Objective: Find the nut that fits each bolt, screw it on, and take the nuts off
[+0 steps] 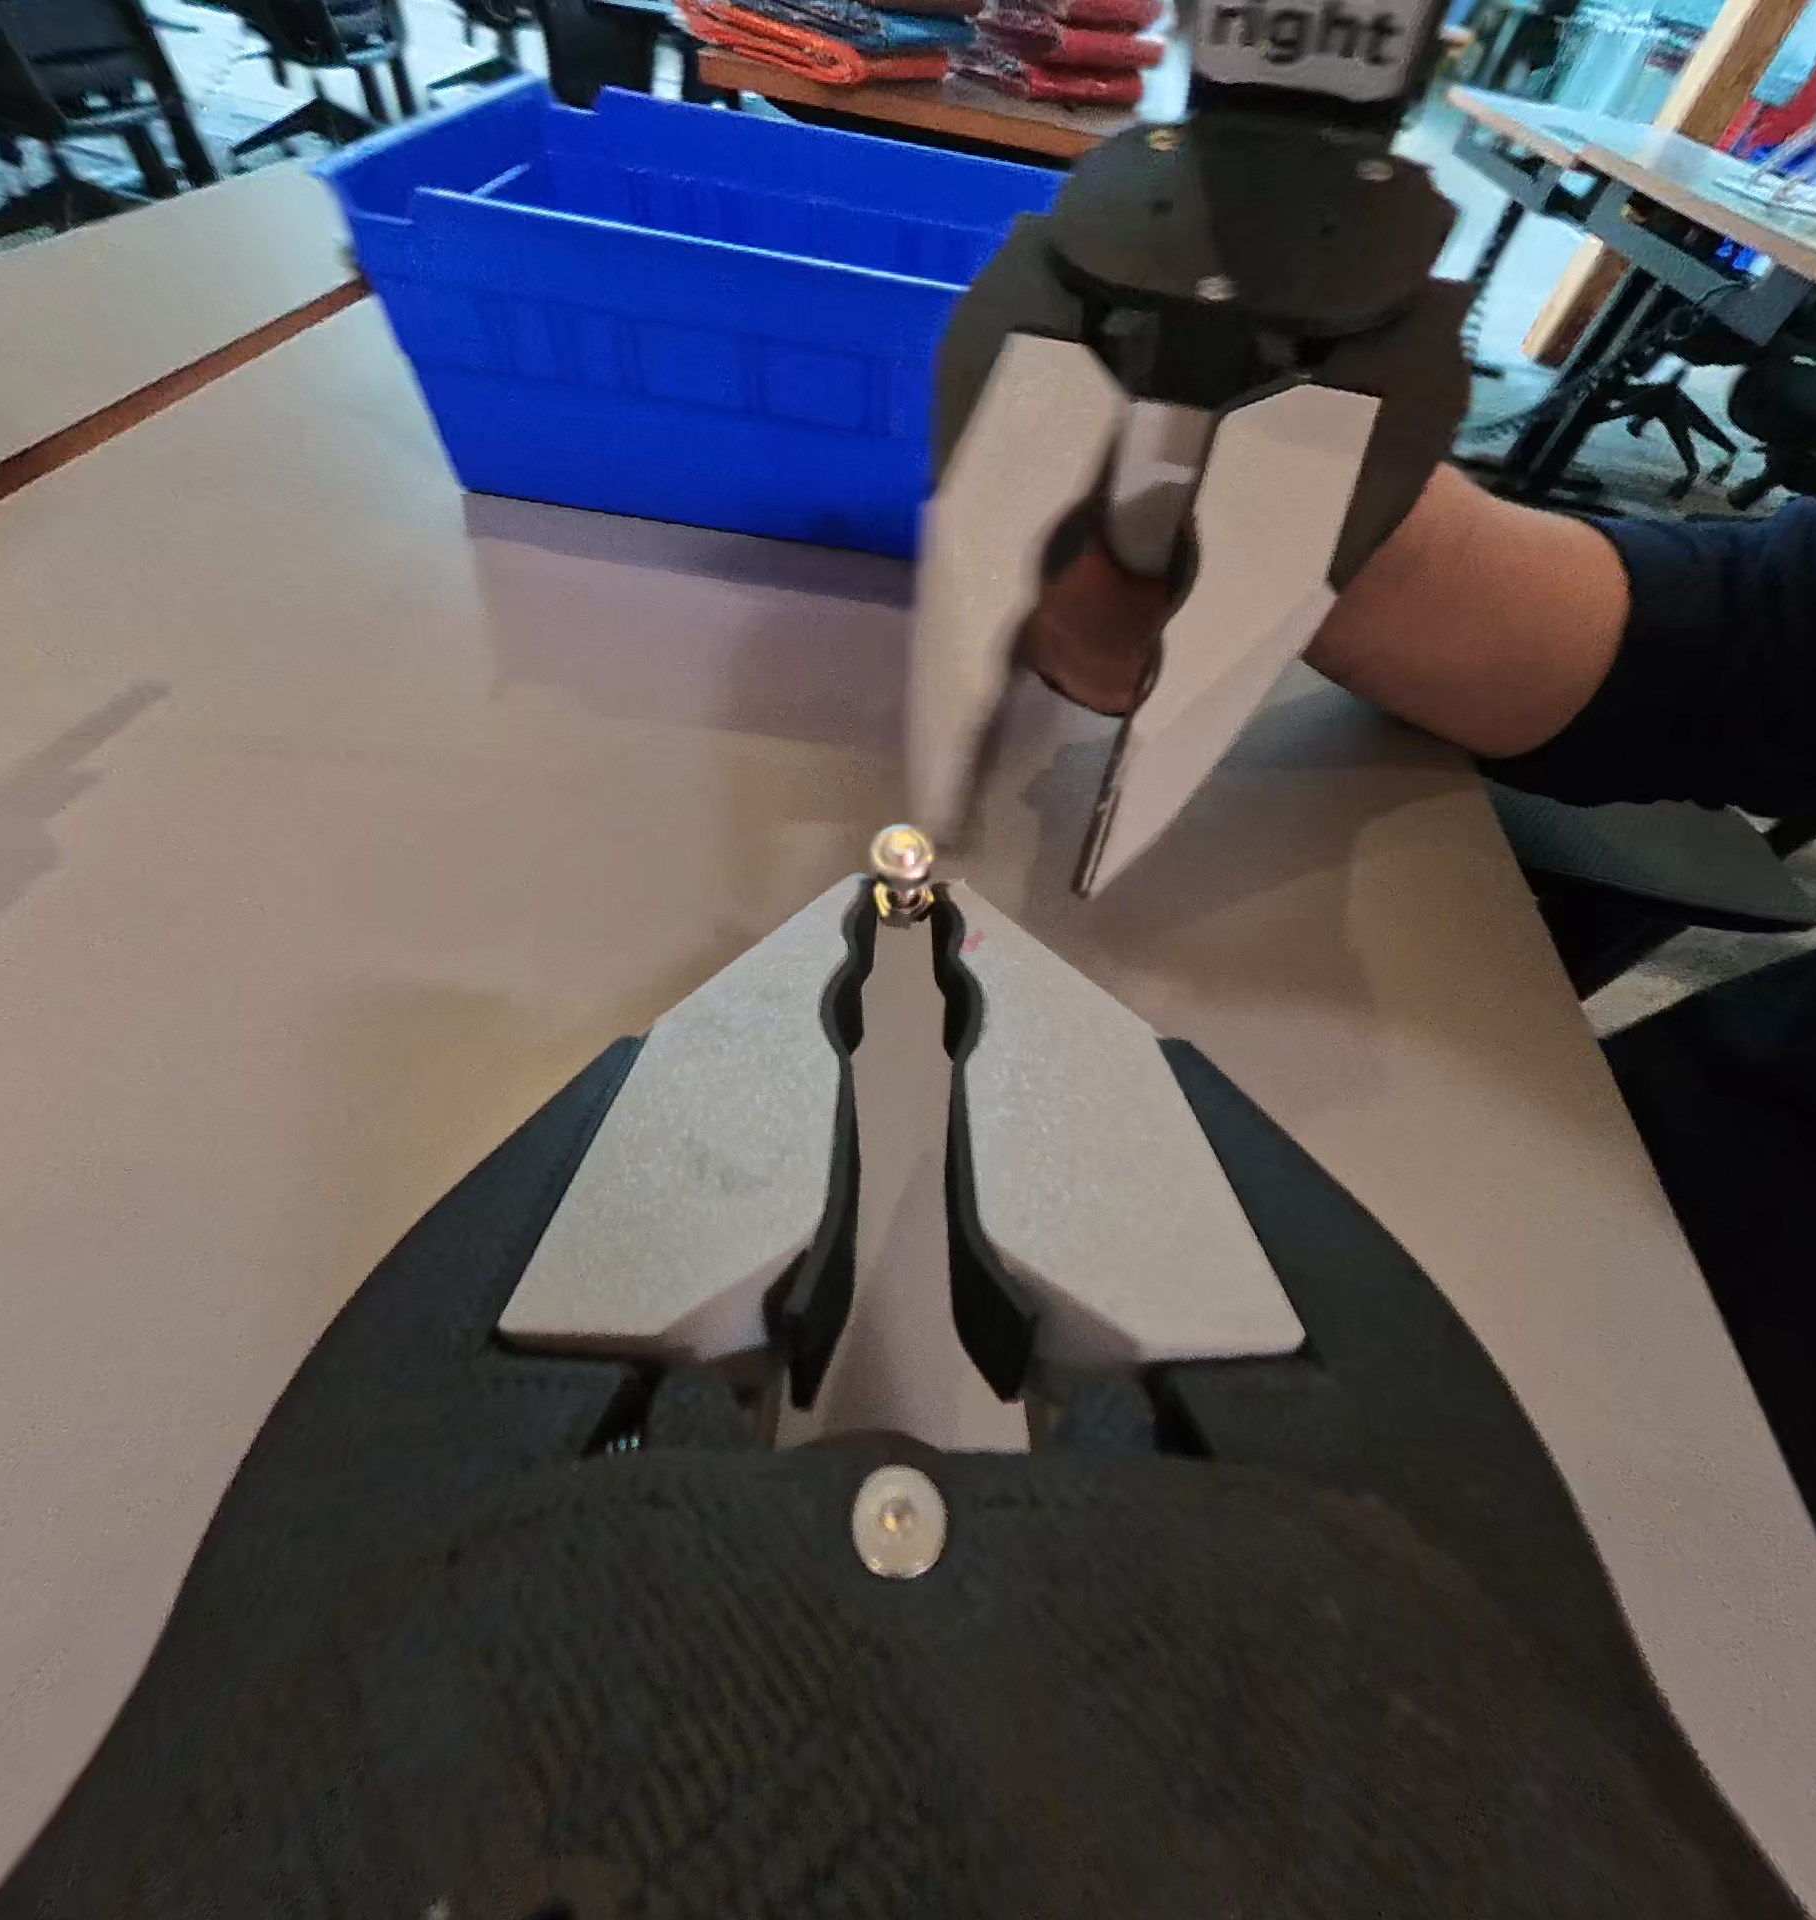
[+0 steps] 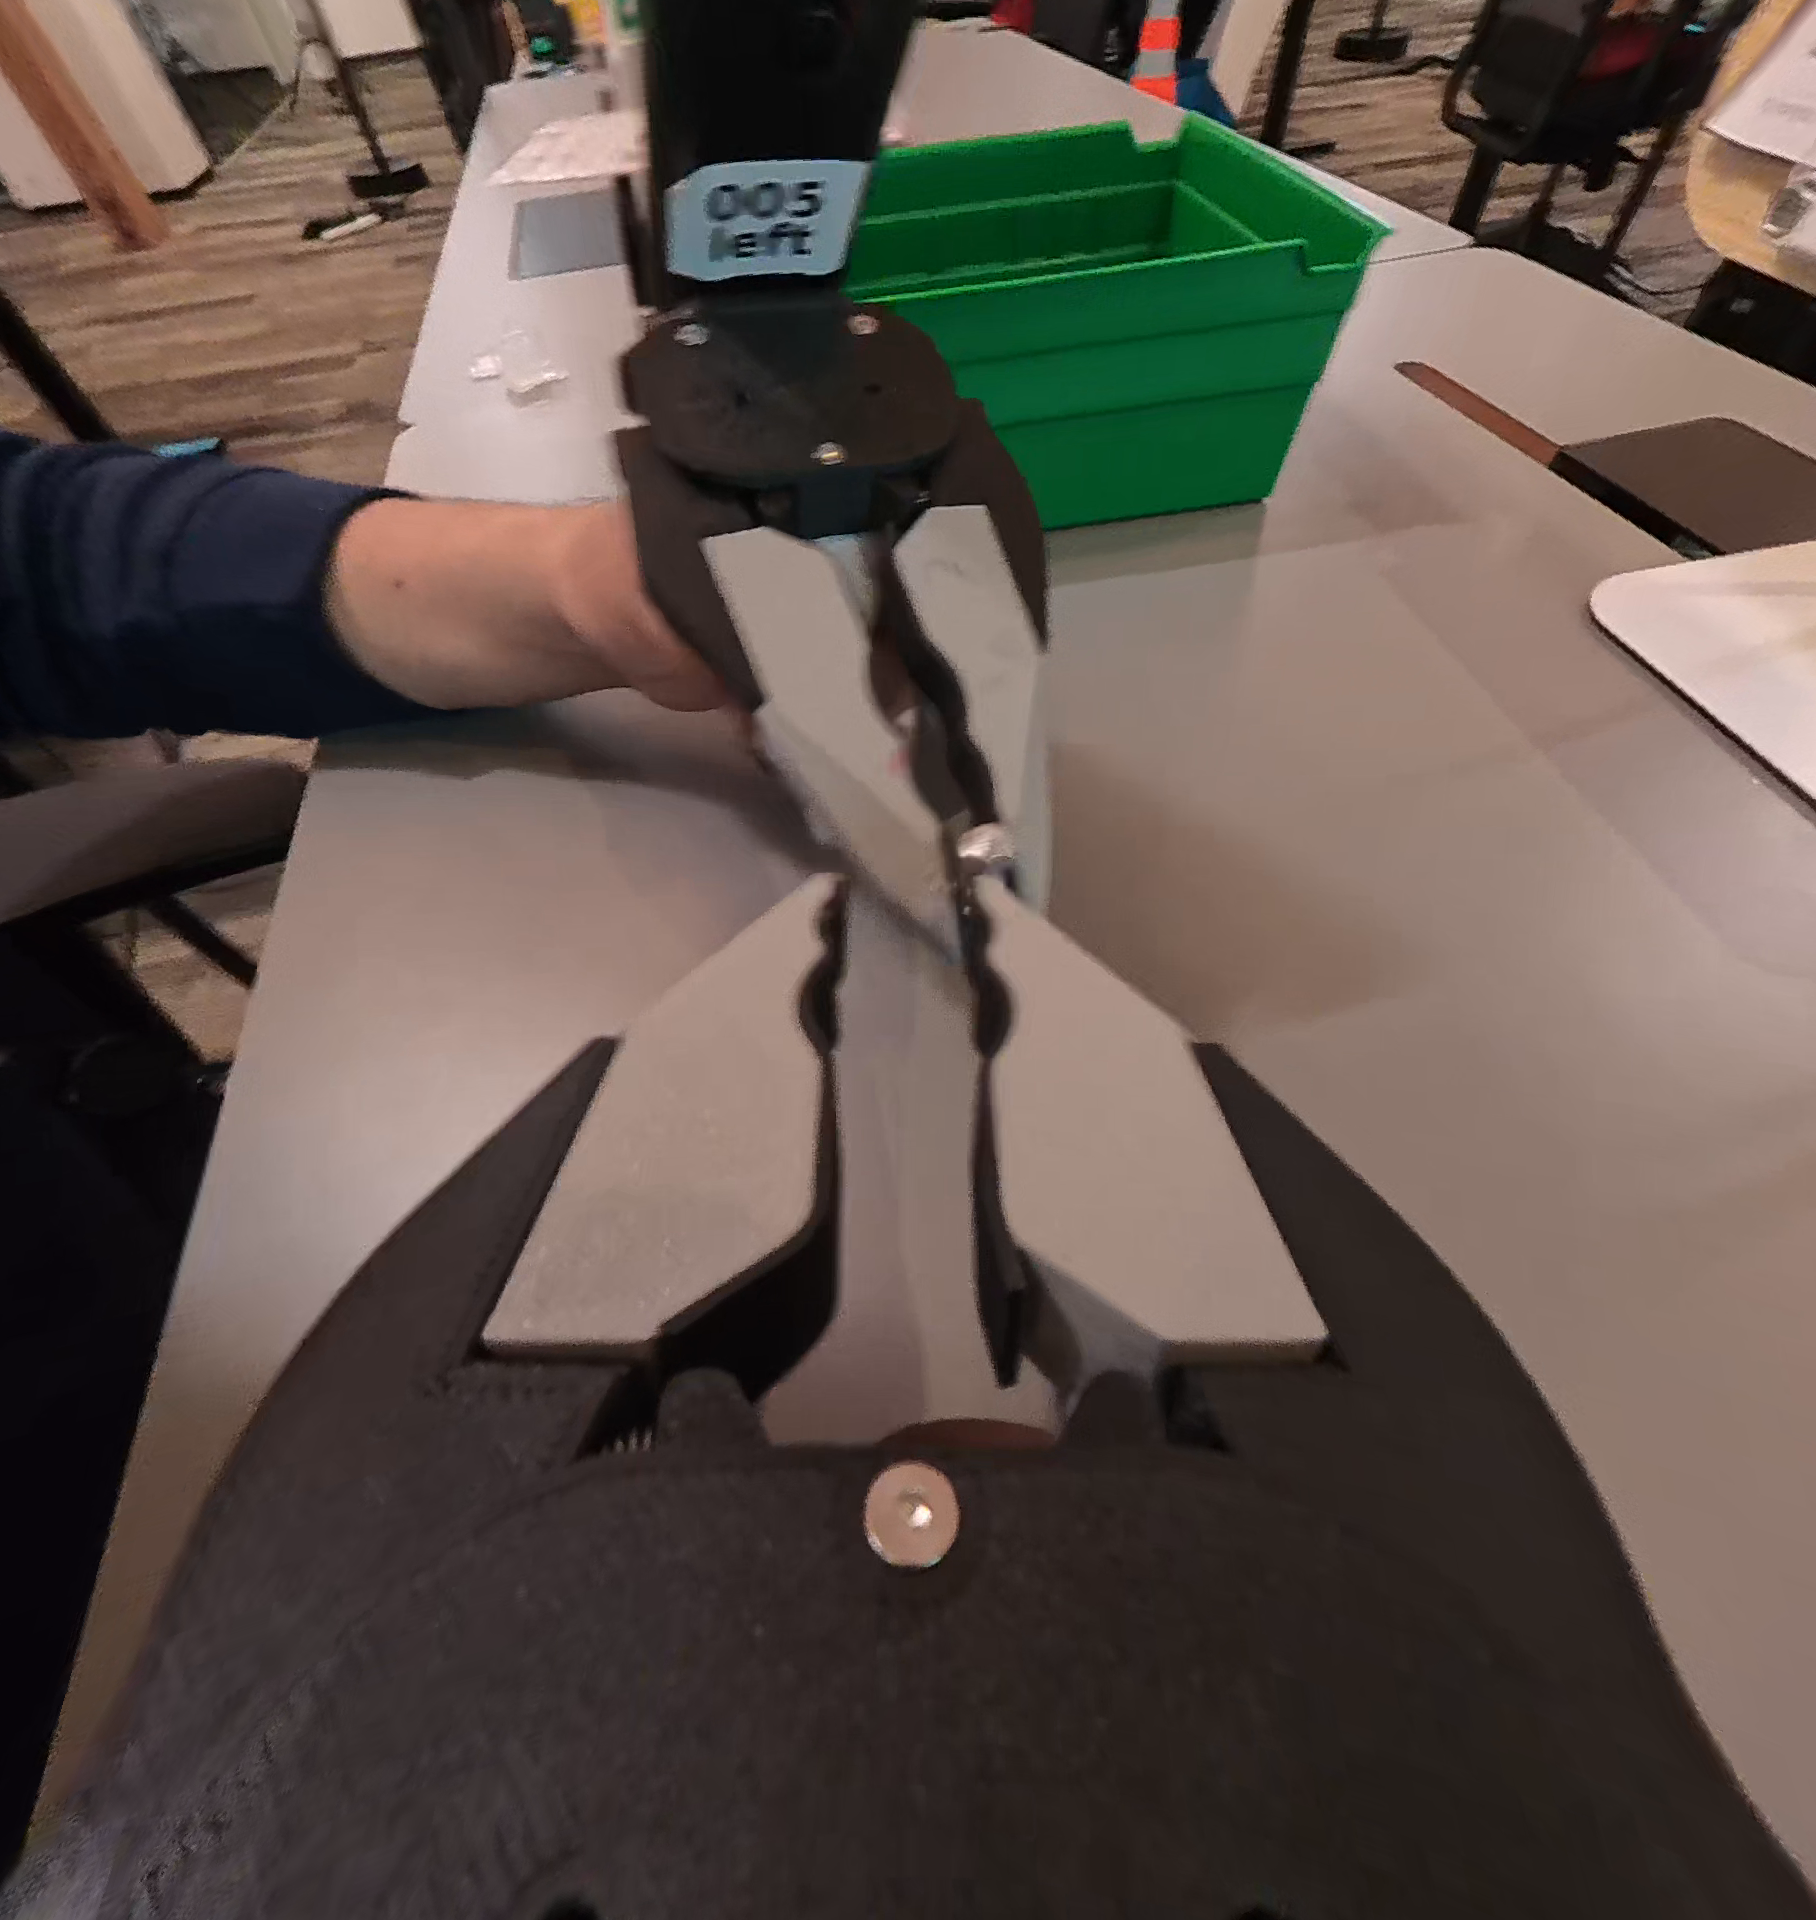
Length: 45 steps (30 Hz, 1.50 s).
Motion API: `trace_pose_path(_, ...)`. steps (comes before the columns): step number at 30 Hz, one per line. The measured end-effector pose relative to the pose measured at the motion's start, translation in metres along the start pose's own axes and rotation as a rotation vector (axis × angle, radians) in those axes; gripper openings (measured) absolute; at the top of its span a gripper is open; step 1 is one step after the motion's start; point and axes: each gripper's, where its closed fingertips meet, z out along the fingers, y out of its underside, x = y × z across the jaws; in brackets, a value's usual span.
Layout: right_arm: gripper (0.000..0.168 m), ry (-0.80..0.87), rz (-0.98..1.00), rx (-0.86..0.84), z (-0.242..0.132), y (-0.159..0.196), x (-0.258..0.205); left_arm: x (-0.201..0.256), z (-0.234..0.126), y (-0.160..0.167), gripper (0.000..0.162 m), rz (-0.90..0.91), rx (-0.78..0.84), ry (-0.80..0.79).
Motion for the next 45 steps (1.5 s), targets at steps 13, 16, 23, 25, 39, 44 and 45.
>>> trace_pose_path(13, 0.014, 0.045, 0.063, 0.002, 0.003, 0.003, 0.012, 0.005, 0.006, 0.005, 0.008, 0.041, -0.04, -0.005)
trace_pose_path(16, 0.011, 0.047, 0.065, 0.001, 0.004, 0.003, 0.012, 0.004, 0.005, 0.006, 0.008, 0.032, -0.038, 0.002)
trace_pose_path(23, 0.01, 0.051, 0.105, -0.001, 0.006, 0.007, 0.016, 0.003, 0.007, 0.01, 0.008, 0.039, -0.062, -0.006)
trace_pose_path(25, 0.01, 0.05, 0.112, -0.004, 0.006, 0.008, 0.016, 0.003, 0.007, 0.011, 0.008, 0.04, -0.067, -0.01)
trace_pose_path(39, 0.014, 0.014, 0.227, 0.023, 0.003, 0.008, 0.019, -0.011, 0.003, 0.012, 0.008, 0.045, -0.09, -0.104)
trace_pose_path(44, 0.017, 0.041, 0.296, 0.017, 0.009, 0.012, 0.026, -0.018, 0.008, 0.022, 0.008, 0.125, -0.168, -0.193)
trace_pose_path(45, 0.016, 0.042, 0.304, 0.018, 0.011, 0.012, 0.025, -0.018, 0.01, 0.023, 0.008, 0.132, -0.176, -0.197)
